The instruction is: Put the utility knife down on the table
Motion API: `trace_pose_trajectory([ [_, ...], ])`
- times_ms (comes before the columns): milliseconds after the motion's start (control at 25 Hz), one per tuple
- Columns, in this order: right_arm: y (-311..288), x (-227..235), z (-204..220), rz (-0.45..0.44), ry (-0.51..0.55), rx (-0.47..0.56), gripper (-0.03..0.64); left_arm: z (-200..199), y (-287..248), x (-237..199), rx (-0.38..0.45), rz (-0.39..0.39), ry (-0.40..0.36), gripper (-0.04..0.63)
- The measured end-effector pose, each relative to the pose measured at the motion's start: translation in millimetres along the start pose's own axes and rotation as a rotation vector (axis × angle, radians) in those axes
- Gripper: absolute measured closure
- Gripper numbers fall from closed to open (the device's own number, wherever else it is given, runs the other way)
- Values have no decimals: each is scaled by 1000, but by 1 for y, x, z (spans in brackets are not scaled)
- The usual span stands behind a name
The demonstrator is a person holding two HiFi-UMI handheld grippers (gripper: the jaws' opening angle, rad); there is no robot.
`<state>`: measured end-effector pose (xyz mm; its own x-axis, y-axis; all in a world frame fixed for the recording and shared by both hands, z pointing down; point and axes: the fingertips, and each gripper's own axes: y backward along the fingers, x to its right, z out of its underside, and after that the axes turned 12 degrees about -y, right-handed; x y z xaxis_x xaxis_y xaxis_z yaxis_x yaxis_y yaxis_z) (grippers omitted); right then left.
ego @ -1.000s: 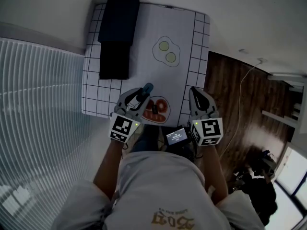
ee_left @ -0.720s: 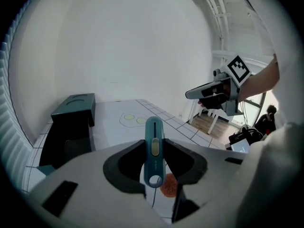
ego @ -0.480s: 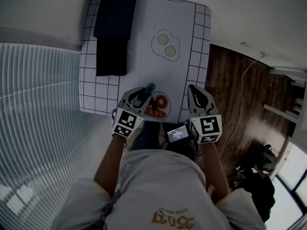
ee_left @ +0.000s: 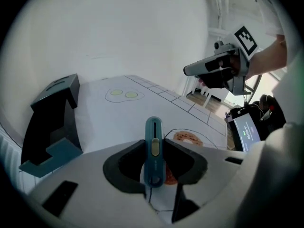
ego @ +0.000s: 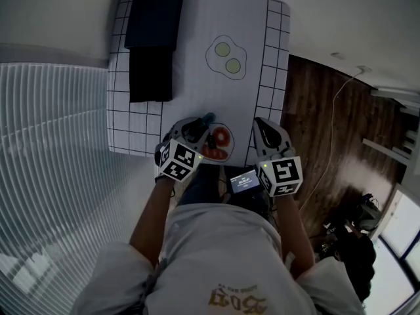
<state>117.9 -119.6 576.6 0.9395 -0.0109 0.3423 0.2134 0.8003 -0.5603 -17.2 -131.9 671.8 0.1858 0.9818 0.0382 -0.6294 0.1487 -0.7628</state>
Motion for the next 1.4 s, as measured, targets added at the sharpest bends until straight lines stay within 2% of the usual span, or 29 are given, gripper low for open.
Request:
trace_pose_trajectory([
  [280, 2, 7, 1, 6, -35, 2, 609, 5, -8, 4, -24, 53, 26, 460],
  [400, 2, 8, 0, 8, -43, 5, 609, 4, -9, 10, 0, 89, 61, 447],
  [680, 1, 6, -1, 4, -42, 6, 609, 4, -7, 10, 6, 91, 80, 436],
  [840, 1, 5, -3, -2, -35, 6, 609, -3, 1, 3, 39, 70, 120, 436],
  [1000, 3, 4, -6, -5, -29, 16, 609, -6, 10, -2, 62, 28, 119, 437],
  [1080, 4, 2, -7, -7, -25, 20, 609, -8, 16, -7, 75, -8, 115, 473],
  [1160, 6, 0, -9, -10, -21, 25, 609, -11, 22, -11, 90, -41, 120, 556],
  [1240, 7, -2, -10, -14, -17, 28, 609, -16, 28, -14, 110, -62, 126, 583],
  [1400, 11, -10, -14, -27, -3, 36, 609, -25, 40, -17, 153, -92, 142, 588],
])
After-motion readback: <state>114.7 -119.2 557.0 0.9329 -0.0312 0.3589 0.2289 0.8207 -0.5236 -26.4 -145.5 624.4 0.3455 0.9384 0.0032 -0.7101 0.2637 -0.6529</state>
